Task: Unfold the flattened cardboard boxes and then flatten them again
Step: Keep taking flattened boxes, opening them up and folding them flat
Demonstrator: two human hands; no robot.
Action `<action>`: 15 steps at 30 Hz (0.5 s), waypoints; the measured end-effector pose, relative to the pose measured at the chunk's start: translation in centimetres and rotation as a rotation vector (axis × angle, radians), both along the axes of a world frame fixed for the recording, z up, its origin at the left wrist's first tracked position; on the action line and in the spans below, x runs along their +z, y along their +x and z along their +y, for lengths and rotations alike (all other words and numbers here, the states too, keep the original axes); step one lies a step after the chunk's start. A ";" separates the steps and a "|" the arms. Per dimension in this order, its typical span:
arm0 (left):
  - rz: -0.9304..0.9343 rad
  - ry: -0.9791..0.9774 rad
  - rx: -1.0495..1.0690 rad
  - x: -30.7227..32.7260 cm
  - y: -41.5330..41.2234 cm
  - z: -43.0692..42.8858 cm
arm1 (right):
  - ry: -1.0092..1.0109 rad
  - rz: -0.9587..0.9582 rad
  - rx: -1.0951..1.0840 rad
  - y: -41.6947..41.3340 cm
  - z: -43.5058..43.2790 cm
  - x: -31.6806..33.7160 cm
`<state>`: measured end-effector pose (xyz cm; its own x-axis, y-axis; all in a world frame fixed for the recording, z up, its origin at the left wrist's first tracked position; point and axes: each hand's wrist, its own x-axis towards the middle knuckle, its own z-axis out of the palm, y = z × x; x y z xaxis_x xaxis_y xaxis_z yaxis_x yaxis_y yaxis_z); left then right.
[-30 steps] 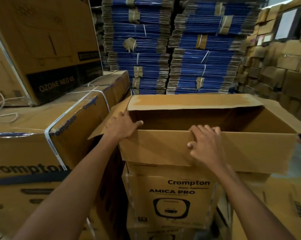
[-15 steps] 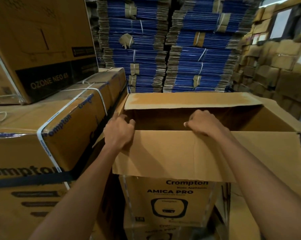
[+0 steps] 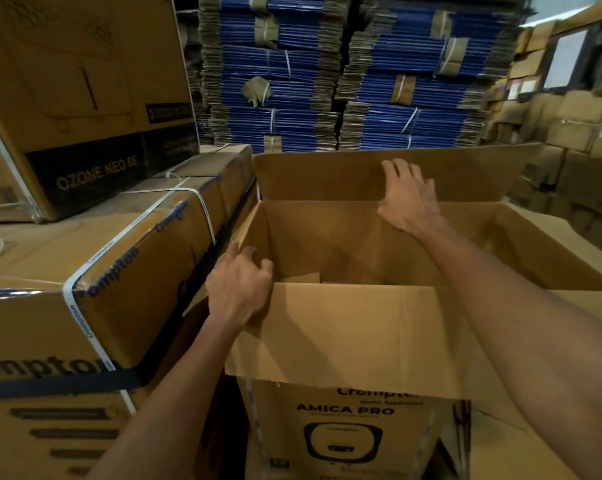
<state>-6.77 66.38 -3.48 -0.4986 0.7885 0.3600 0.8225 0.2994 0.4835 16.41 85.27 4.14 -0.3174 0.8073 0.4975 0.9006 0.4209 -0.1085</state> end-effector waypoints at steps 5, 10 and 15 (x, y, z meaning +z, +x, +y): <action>0.005 0.012 -0.005 -0.8 -0.6 0.6 | -0.130 -0.134 -0.062 -1.7 4.7 -0.6; 0.012 0.014 0.020 -1.0 -0.8 1.1 | -0.272 -0.216 -0.097 -3.1 7.4 -2.6; 0.022 0.013 0.014 -1.1 -1.0 1.5 | -0.423 -0.200 -0.088 -3.3 9.0 -4.5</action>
